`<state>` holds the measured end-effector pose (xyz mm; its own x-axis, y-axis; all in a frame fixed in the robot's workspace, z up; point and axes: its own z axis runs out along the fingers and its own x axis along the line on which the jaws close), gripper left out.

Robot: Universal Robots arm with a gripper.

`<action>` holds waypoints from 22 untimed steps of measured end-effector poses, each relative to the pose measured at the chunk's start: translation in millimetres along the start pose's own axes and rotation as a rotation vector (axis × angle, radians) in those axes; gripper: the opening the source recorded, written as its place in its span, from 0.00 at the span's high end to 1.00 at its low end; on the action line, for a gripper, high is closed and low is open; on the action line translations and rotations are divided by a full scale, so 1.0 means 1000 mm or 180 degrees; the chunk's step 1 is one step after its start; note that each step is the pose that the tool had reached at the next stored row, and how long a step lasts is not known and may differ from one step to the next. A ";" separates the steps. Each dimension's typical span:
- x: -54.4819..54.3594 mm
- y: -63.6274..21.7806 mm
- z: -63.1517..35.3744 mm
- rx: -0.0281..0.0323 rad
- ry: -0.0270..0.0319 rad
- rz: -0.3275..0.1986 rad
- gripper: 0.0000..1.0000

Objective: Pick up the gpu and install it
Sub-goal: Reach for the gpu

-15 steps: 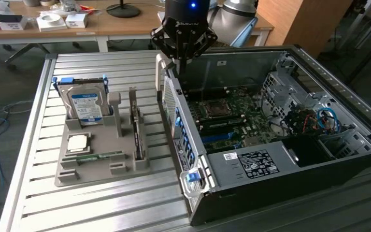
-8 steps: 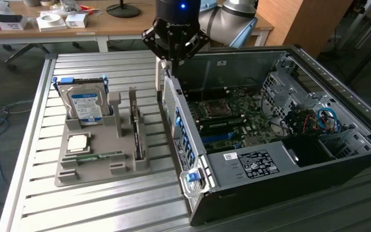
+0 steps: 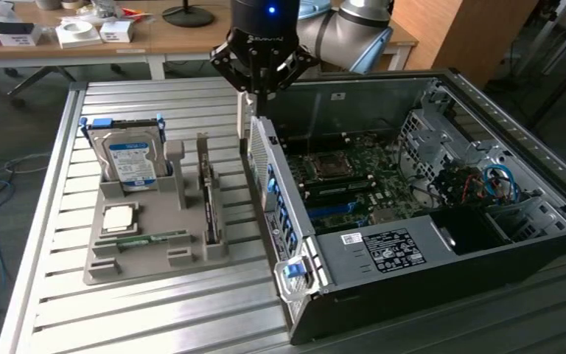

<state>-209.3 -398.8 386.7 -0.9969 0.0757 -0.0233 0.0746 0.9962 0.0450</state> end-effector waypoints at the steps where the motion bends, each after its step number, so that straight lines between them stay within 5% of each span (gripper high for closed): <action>1: 0.002 -0.0002 0.0002 0.0000 0.0000 0.0000 0.89; 22: 0.037 -0.0028 0.0047 0.0000 0.0000 0.0001 0.89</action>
<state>-246.6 -398.6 381.0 -0.9968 0.0761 -0.0233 0.0750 0.9962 0.0451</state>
